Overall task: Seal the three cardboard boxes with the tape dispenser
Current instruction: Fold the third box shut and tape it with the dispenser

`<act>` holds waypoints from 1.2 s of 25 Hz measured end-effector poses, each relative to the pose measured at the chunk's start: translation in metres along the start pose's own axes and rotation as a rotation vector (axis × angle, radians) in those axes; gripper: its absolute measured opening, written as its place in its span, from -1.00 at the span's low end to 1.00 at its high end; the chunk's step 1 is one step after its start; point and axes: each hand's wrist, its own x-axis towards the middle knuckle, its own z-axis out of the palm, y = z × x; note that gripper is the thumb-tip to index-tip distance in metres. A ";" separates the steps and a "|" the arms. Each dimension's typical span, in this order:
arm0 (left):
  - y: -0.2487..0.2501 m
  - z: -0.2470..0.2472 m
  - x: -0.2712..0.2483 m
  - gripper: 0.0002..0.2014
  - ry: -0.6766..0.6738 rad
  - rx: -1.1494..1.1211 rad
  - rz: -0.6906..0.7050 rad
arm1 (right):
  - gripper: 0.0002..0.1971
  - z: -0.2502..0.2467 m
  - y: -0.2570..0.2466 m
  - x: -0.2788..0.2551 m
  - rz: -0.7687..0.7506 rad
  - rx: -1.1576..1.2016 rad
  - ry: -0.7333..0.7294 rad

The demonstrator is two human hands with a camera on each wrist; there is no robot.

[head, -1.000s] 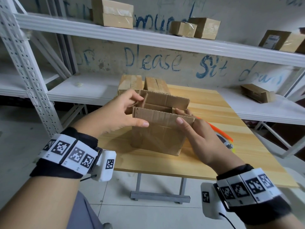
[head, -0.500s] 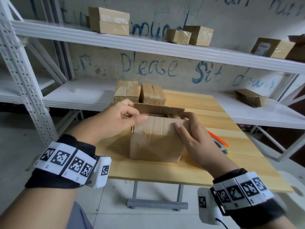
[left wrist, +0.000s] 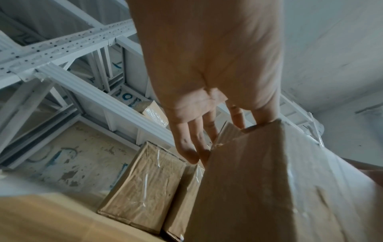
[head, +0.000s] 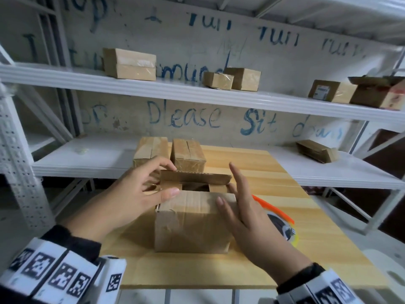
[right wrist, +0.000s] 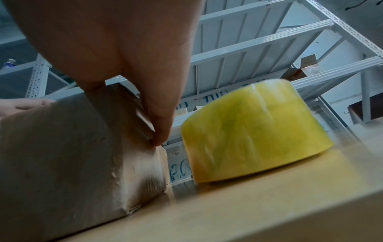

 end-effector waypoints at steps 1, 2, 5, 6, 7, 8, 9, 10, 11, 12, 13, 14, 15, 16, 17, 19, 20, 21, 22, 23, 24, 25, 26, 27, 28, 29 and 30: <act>-0.002 0.000 0.000 -0.68 -0.003 0.006 0.016 | -0.33 -0.001 0.001 0.000 0.006 -0.023 -0.001; -0.003 0.000 0.000 -0.72 -0.003 0.016 0.027 | -0.36 -0.001 0.001 0.000 0.004 -0.047 0.005; 0.001 0.001 0.000 -0.75 0.017 0.021 0.066 | -0.46 -0.003 0.001 -0.001 -0.055 -0.091 0.012; 0.003 0.002 -0.001 -0.76 0.023 0.006 0.065 | -0.48 -0.003 0.000 -0.002 -0.062 -0.084 0.002; 0.004 0.002 -0.001 -0.77 0.029 -0.013 0.057 | -0.50 -0.002 0.000 -0.003 -0.062 -0.077 0.004; 0.004 0.002 -0.001 -0.78 0.040 -0.012 0.050 | -0.54 -0.001 0.002 -0.003 -0.063 -0.078 0.018; 0.004 0.003 -0.001 -0.78 0.054 0.016 0.053 | -0.61 -0.001 0.003 -0.003 -0.075 -0.096 0.041; 0.004 0.004 -0.002 -0.78 0.061 0.066 0.061 | -0.69 0.000 0.003 -0.003 -0.089 -0.131 0.060; 0.006 0.005 -0.003 -0.78 0.065 0.114 0.067 | -0.76 0.002 0.002 -0.002 -0.102 -0.166 0.068; 0.009 0.005 -0.003 -0.81 0.060 0.147 0.060 | -0.79 0.002 0.001 -0.001 -0.115 -0.187 0.078; 0.012 0.004 -0.003 -0.85 0.037 0.149 0.040 | -0.80 0.001 0.002 0.001 -0.123 -0.178 0.099; 0.016 0.004 -0.004 -0.88 -0.002 0.130 0.016 | -0.81 0.000 0.002 0.001 -0.113 -0.147 0.123; 0.017 0.003 -0.006 -0.82 -0.036 0.114 -0.003 | -0.81 -0.002 0.003 0.000 -0.097 -0.110 0.134; 0.017 0.001 -0.007 -0.68 -0.064 0.135 -0.007 | -0.79 -0.004 0.004 0.000 -0.077 -0.089 0.124; 0.016 -0.001 -0.008 -0.47 -0.099 0.195 -0.004 | -0.75 -0.006 0.003 -0.001 -0.056 -0.091 0.097; 0.015 0.001 -0.011 -0.09 -0.162 0.365 -0.017 | -0.66 -0.007 0.001 -0.004 -0.025 -0.116 0.024; 0.015 0.004 -0.012 -0.04 -0.188 0.426 -0.011 | -0.63 -0.007 -0.001 -0.006 -0.017 -0.122 0.003; 0.016 0.008 -0.011 -0.08 -0.210 0.448 0.008 | -0.62 -0.006 -0.002 -0.007 -0.017 -0.123 -0.003; 0.018 0.013 -0.010 -0.14 -0.223 0.437 0.028 | -0.61 -0.006 -0.002 -0.007 -0.019 -0.123 0.001; 0.019 0.018 -0.010 -0.19 -0.220 0.410 0.038 | -0.60 -0.006 -0.002 -0.008 -0.023 -0.125 0.006; 0.020 0.021 -0.009 -0.22 -0.206 0.391 0.028 | -0.59 -0.006 -0.001 -0.008 -0.028 -0.135 0.004; 0.021 0.022 -0.008 -0.26 -0.190 0.392 0.012 | -0.57 -0.007 -0.001 -0.009 -0.031 -0.151 -0.007; 0.023 0.023 -0.007 -0.29 -0.177 0.406 -0.002 | -0.54 -0.008 0.000 -0.011 -0.026 -0.177 -0.027; 0.026 0.023 -0.007 -0.32 -0.170 0.420 -0.012 | -0.51 -0.010 -0.001 -0.013 -0.015 -0.211 -0.051; 0.027 0.022 -0.007 -0.33 -0.169 0.430 -0.019 | -0.48 -0.013 0.000 -0.016 0.003 -0.248 -0.065; 0.028 0.022 -0.007 -0.34 -0.171 0.431 -0.031 | -0.45 -0.017 -0.001 -0.018 0.028 -0.279 -0.057; 0.028 0.022 -0.006 -0.34 -0.174 0.426 -0.045 | -0.45 -0.023 -0.001 -0.019 0.061 -0.300 -0.029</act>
